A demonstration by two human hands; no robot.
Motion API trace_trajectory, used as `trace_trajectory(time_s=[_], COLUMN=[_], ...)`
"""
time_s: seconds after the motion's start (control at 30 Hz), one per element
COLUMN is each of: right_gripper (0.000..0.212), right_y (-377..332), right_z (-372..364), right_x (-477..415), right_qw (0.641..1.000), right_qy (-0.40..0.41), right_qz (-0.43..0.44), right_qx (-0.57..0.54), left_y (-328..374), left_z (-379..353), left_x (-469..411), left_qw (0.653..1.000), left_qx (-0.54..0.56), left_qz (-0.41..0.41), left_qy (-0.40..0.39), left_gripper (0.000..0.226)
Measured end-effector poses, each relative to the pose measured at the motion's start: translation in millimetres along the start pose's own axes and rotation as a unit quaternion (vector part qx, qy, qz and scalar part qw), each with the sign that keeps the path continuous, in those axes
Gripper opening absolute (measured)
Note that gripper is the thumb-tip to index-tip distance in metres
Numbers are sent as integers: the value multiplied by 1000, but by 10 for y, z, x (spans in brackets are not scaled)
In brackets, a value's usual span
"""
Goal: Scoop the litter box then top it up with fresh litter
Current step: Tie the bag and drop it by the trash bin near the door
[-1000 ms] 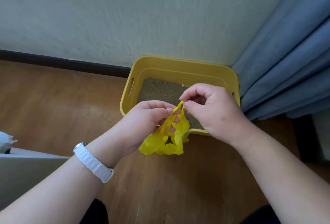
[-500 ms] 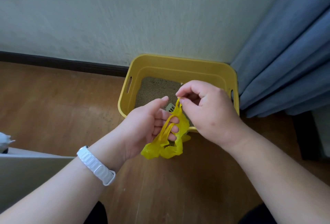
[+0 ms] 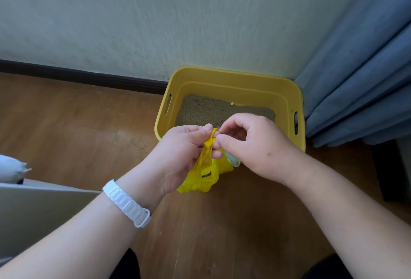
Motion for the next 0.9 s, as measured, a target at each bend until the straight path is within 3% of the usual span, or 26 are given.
trace_trajectory(time_s=[0.13,0.43,0.6,0.9], right_gripper=[10,6,9,10], right_y=[41,69,20,117], right_z=[-103,-197,-64,-220], right_x=[-19,-19,-76,-70], right_qw=[999,980,999,992], right_qy=[-22,-84,-7,-87], right_qz=[-30,-76,-13,-69], right_qx=[-10,-164,-44,-64], left_y=[19,44,50,68], left_z=[12,-22,6,52], left_x=[37,108,99,88], left_qw=[999,998,992,992], left_qx=[-36,-47,-119,-111], left_qz=[-22,-29,-42,-49], left_qy=[3,-31,-19,-33], left_gripper=[20,19,16,9])
Point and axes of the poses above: each hand's wrist, its own x-axis away from the middle knuckle, its own z-axis out of the back of the hand, y = z × x, the point moved 7 cm from there along -x, towards the middle knuckle, and after that the axes turned 6 degrees about x, right-handed, at the moved point
